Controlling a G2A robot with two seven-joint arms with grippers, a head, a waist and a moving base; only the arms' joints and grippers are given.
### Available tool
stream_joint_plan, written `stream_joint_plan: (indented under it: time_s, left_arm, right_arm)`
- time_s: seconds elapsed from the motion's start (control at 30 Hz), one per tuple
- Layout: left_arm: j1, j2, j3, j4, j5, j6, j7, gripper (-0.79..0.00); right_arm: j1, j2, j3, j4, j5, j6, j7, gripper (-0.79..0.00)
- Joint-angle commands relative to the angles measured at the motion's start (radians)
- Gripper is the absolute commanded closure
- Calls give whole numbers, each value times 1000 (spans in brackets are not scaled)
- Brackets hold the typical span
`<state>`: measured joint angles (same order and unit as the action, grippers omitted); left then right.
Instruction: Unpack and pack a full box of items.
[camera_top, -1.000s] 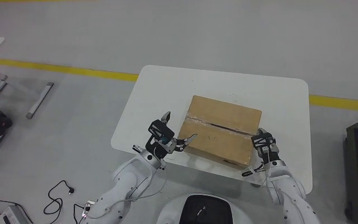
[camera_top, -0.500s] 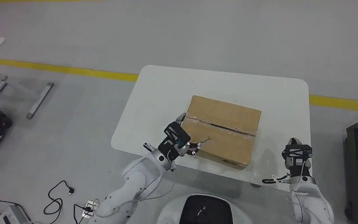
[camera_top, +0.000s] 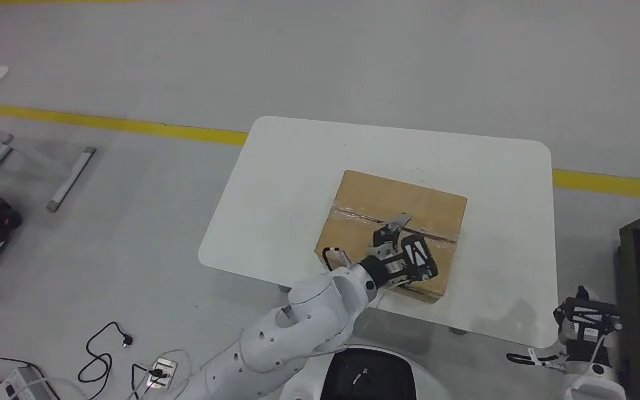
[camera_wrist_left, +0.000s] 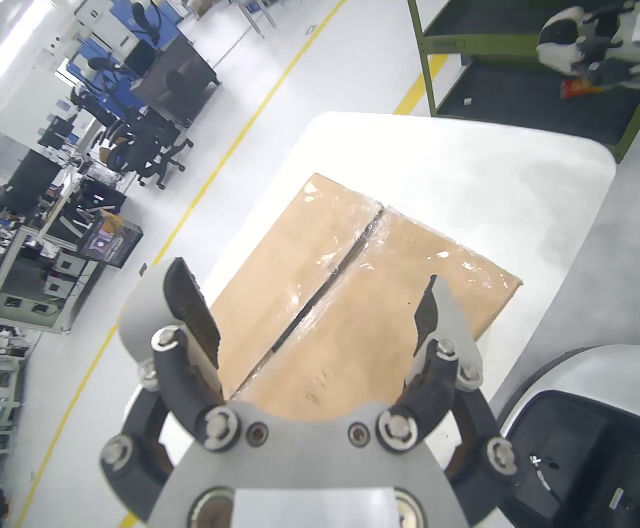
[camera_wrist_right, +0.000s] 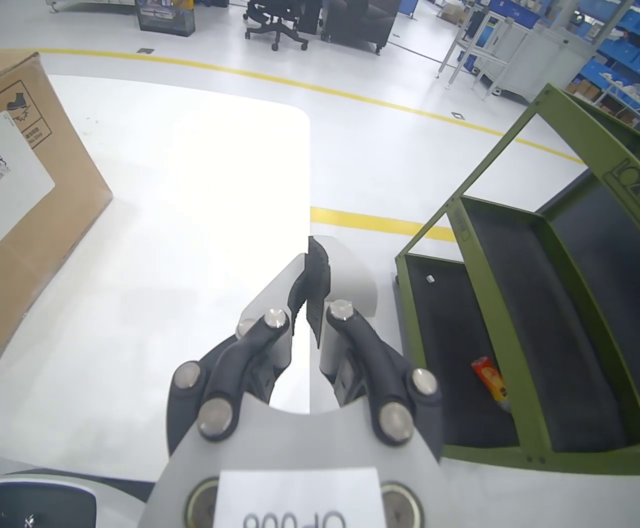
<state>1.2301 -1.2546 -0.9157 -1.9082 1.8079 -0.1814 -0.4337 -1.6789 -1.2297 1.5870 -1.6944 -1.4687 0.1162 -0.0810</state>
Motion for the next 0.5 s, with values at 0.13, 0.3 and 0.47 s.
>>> stream_joint_plan:
  time_s: [0.13, 0.3, 0.47]
  left_arm:
    - [-42, -15, 39, 24, -39, 4, -23, -785]
    - [-42, -15, 39, 24, -39, 4, -23, -785]
    - [-42, -15, 39, 24, -39, 4, -23, -785]
  right_arm:
    - [-17, -2, 10, -14, -30, 28, -15, 0]
    - [-25, -6, 0, -26, -48, 44, -23, 0]
    - [-13, -9, -15, -17, -65, 43, -22, 0]
